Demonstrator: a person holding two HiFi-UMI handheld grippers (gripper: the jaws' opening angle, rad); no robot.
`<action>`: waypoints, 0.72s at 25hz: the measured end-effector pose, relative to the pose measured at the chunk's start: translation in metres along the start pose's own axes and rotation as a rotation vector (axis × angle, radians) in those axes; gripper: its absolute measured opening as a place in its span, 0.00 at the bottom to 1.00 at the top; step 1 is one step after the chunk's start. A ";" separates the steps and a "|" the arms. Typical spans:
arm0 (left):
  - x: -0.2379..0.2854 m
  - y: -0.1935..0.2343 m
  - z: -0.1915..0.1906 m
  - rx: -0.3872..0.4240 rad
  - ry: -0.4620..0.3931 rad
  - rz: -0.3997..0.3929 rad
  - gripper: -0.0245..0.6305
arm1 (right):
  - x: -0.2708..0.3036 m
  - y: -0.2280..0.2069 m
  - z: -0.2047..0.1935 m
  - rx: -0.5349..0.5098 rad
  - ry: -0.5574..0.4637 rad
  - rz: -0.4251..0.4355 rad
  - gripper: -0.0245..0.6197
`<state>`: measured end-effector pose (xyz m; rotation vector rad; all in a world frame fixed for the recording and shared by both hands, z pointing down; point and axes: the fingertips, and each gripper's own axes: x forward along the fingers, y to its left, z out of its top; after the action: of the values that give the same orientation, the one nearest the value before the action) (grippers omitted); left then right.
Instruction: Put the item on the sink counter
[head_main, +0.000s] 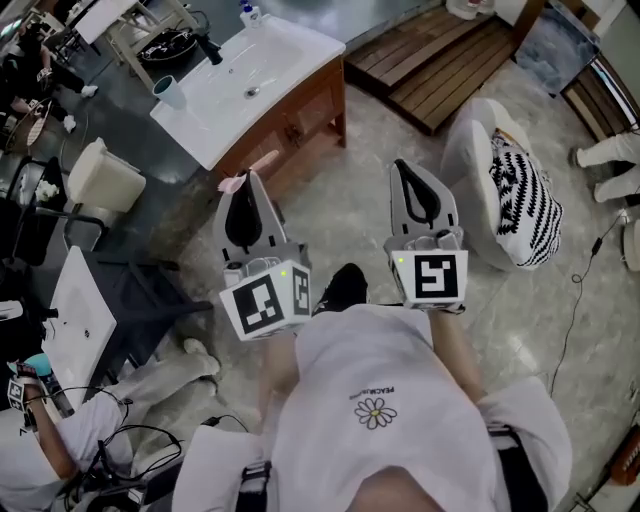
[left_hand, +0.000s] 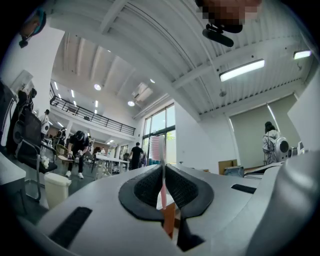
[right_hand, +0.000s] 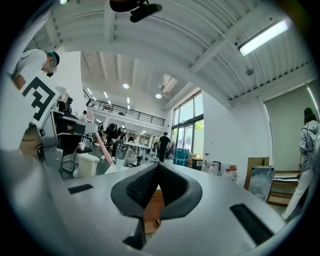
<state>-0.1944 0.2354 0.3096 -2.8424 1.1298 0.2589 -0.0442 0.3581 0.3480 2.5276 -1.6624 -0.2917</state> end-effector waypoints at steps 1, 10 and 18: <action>0.002 0.002 0.000 -0.001 -0.001 0.006 0.08 | 0.002 0.001 0.000 -0.002 -0.004 0.008 0.05; 0.037 0.008 -0.013 -0.018 -0.019 0.032 0.08 | 0.038 -0.010 -0.005 -0.024 -0.027 0.036 0.05; 0.111 0.010 -0.022 -0.012 -0.037 0.017 0.08 | 0.099 -0.033 -0.016 -0.026 -0.035 0.029 0.05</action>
<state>-0.1192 0.1505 0.3114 -2.8273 1.1503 0.3191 0.0272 0.2802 0.3466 2.4915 -1.6942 -0.3552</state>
